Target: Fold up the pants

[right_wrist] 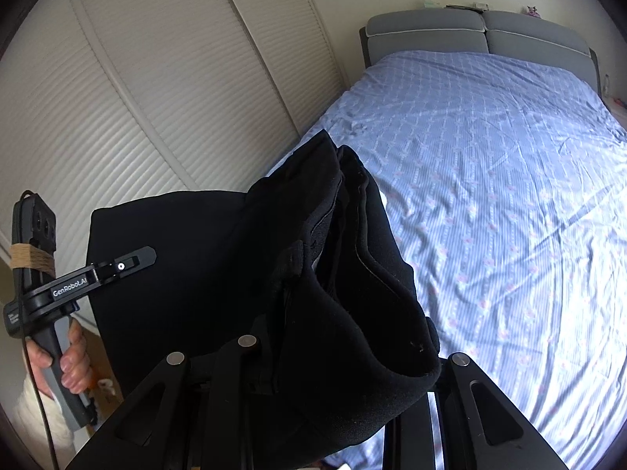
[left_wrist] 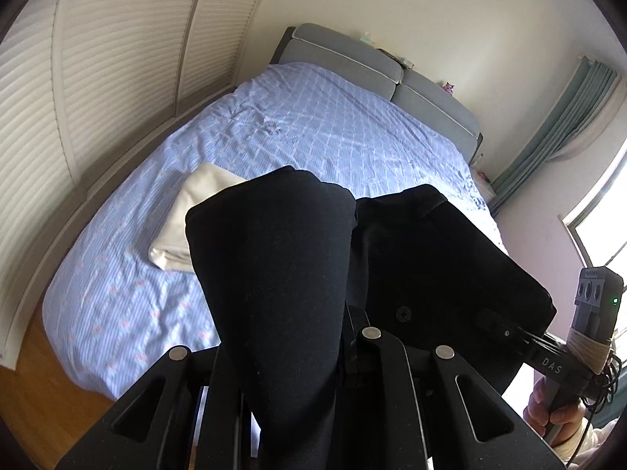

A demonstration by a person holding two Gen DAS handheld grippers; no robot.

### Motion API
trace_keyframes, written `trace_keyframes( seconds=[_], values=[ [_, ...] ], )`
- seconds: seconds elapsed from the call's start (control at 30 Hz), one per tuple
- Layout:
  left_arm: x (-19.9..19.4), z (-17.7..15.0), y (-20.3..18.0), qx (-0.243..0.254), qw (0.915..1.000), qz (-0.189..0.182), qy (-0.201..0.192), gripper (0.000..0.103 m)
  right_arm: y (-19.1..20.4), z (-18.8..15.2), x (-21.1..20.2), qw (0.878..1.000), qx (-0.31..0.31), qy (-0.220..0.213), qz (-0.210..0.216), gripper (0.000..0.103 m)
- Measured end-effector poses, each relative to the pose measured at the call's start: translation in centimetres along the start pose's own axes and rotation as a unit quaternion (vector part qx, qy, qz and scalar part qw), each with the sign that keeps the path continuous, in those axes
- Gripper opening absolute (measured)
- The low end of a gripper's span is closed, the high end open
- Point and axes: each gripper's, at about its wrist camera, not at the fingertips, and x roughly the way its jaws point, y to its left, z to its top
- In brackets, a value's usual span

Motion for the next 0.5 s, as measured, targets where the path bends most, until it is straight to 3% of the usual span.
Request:
trace_keyframes(
  seconds=[0.1, 0.3, 0.5],
  values=[
    [1.3, 2.2, 3.0, 0.017, 0.9997, -0.01, 0.012, 0.018, 1.7, 0.9, 2.4, 1.0, 0.018, -0.003, -0.015, 0.027],
    [4.4, 6.5, 9.1, 0.058, 0.9956, -0.022, 0.071, 0.018, 6.3, 1.8, 7.8, 0.996, 0.073, 0.016, -0.049, 0.027],
    [8.2, 9.9, 13.6, 0.103, 0.9862, -0.038, 0.124, 0.018, 9.3, 1.5, 12.4, 0.99, 0.12, 0.04, -0.066, 0.027]
  ],
)
